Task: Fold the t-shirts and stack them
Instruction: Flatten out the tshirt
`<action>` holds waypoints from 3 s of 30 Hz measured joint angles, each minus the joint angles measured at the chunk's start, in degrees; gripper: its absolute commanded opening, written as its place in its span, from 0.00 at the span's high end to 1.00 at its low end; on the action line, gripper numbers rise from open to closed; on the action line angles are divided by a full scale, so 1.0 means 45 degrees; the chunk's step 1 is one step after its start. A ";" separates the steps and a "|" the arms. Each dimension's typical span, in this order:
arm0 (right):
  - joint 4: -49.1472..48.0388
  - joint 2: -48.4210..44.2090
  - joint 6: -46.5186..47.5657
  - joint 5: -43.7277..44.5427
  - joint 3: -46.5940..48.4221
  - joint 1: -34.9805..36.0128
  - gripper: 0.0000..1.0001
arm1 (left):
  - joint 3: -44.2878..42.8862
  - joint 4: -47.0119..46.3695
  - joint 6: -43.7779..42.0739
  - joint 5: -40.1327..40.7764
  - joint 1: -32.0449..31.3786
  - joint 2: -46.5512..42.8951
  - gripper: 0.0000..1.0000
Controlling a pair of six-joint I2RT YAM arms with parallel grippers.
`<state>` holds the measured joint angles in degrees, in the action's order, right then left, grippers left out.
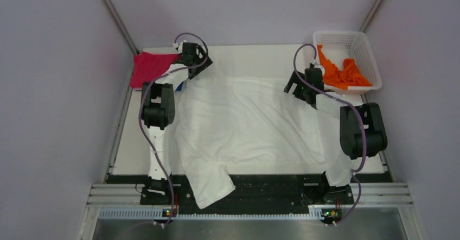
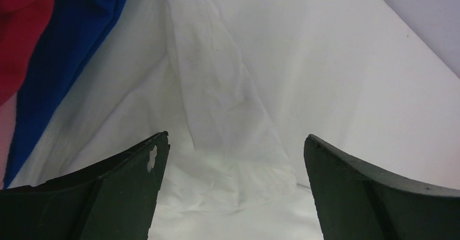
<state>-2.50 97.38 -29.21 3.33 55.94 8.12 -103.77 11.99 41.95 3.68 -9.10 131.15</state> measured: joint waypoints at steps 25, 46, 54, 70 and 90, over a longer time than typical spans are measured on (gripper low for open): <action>0.0651 0.0155 0.0253 0.0364 0.0170 0.0000 0.01 | -0.7699 -0.2798 0.1171 -0.1681 -0.0039 0.5202 0.01; 0.1651 -0.0578 0.0301 0.1462 0.0165 0.1554 0.01 | 0.5110 0.1219 -0.2662 0.0729 -0.2701 -0.7121 0.01; 0.1180 0.2098 0.0044 0.0933 0.2322 0.1579 0.01 | 0.7737 0.2482 -0.2336 0.1472 -0.2365 -0.7388 0.01; 0.1311 0.7121 -0.0447 0.2191 0.8714 0.1268 0.01 | 0.8471 0.2438 -0.1977 0.2506 -0.2385 -0.6708 0.01; 0.1817 0.4969 0.0209 0.1797 0.6577 0.0287 0.01 | 0.6751 0.2492 -0.1583 0.2171 -0.2351 -0.5450 0.01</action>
<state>5.67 119.74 -28.27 11.42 85.54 9.41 -73.38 23.20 34.83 13.45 -19.68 106.63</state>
